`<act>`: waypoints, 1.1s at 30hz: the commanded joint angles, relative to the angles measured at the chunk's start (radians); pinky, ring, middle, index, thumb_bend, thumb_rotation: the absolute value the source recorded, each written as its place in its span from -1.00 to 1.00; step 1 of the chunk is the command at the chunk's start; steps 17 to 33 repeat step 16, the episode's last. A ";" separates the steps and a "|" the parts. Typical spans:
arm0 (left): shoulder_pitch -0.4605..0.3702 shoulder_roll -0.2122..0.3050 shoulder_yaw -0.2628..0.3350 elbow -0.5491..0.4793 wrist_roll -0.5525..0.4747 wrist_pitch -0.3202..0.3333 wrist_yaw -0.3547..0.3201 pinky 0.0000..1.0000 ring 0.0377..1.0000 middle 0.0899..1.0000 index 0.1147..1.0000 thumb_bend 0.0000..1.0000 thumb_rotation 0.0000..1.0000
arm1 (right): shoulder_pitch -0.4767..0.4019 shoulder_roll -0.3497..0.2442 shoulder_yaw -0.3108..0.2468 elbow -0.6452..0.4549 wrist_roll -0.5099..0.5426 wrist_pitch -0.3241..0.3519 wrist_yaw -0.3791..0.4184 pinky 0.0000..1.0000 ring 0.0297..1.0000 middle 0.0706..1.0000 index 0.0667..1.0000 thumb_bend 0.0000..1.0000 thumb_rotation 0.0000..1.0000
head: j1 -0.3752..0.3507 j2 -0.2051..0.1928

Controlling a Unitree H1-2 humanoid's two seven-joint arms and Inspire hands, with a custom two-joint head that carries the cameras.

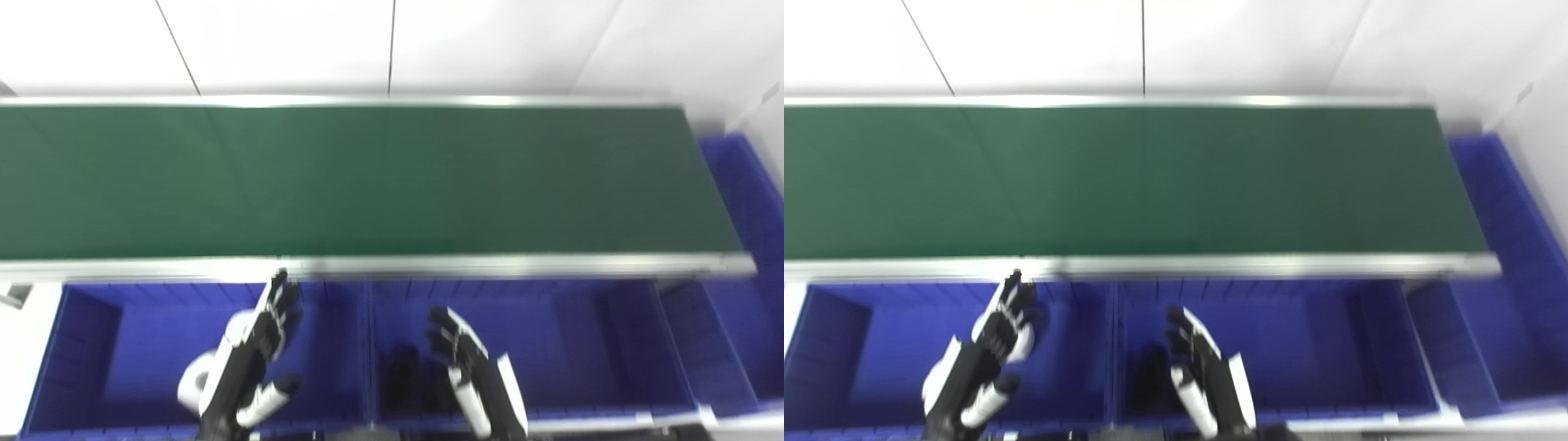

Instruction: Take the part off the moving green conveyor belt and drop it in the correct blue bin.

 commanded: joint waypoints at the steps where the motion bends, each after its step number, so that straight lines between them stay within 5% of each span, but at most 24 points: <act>1: 0.006 0.000 -0.003 -0.004 0.001 -0.049 0.004 0.77 0.92 0.92 1.00 0.70 0.51 | 0.006 -0.001 0.010 -0.008 0.010 -0.052 -0.010 0.62 0.66 0.73 0.74 0.61 1.00 | 0.002 -0.007; 9: -0.012 -0.014 -0.003 0.058 0.008 -0.118 0.018 0.71 0.88 0.89 1.00 0.70 0.53 | -0.031 -0.024 0.016 0.067 0.026 -0.132 -0.035 0.62 0.68 0.79 0.78 0.78 1.00 | 0.001 -0.058; 16: 0.000 -0.027 0.009 0.024 0.029 -0.109 0.043 0.74 0.90 0.89 1.00 0.66 0.63 | -0.040 -0.032 0.043 0.054 0.023 -0.139 -0.097 0.81 0.82 0.91 0.99 0.83 1.00 | 0.010 -0.008; 33: 0.000 -0.027 0.009 0.024 0.029 -0.109 0.043 0.74 0.90 0.89 1.00 0.66 0.63 | -0.040 -0.032 0.043 0.054 0.023 -0.139 -0.097 0.81 0.82 0.91 0.99 0.83 1.00 | 0.010 -0.008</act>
